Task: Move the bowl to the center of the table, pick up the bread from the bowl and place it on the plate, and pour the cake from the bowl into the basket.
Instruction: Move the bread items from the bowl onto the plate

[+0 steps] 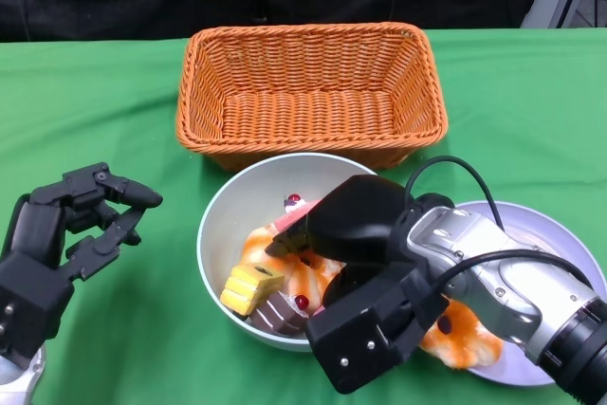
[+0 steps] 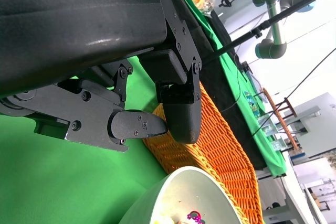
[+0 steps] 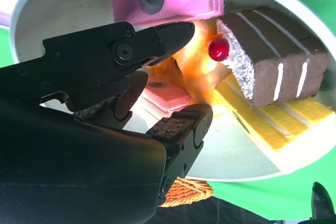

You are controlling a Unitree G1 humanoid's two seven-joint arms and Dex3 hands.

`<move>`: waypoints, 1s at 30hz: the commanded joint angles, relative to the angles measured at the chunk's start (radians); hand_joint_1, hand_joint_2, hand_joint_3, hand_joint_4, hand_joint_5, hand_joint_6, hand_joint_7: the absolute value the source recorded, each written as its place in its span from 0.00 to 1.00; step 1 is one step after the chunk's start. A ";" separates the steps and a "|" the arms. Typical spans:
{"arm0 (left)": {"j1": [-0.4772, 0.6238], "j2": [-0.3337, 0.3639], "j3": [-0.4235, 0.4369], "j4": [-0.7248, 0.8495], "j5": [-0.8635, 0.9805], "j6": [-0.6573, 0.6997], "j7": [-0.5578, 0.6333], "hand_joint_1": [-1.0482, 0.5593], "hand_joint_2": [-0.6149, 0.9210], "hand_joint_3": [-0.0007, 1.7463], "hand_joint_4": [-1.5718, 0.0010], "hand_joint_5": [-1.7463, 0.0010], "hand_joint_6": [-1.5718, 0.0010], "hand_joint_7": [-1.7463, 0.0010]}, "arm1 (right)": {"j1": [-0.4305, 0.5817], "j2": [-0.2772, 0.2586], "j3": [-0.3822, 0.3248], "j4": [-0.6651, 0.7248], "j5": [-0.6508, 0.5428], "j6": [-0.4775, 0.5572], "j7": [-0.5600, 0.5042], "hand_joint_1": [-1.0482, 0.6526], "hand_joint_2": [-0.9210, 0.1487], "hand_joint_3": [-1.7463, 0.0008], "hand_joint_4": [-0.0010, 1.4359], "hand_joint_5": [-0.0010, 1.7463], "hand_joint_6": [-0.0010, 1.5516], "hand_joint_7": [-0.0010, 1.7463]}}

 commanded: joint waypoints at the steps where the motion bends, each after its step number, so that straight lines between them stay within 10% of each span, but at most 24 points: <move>1: 0.003 0.015 0.003 -0.004 0.005 0.005 0.009 0.59 1.00 0.20 0.49 0.21 0.42 0.52 | 0.001 -0.019 0.000 -0.019 -0.014 0.010 -0.001 0.25 0.00 0.97 0.59 0.02 0.37 0.02; 26: -0.004 0.020 0.004 0.011 0.004 -0.006 0.006 0.59 1.00 0.20 0.48 0.21 0.43 0.50 | 0.006 -0.028 0.015 -0.041 -0.106 0.082 0.009 0.22 0.00 0.96 0.59 0.02 0.38 0.00; 30: 0.003 0.018 0.004 0.005 0.004 -0.004 0.005 0.59 1.00 0.20 0.49 0.21 0.43 0.50 | 0.019 -0.034 0.041 0.012 -0.133 0.035 -0.113 0.24 0.01 0.98 0.58 0.01 0.37 0.00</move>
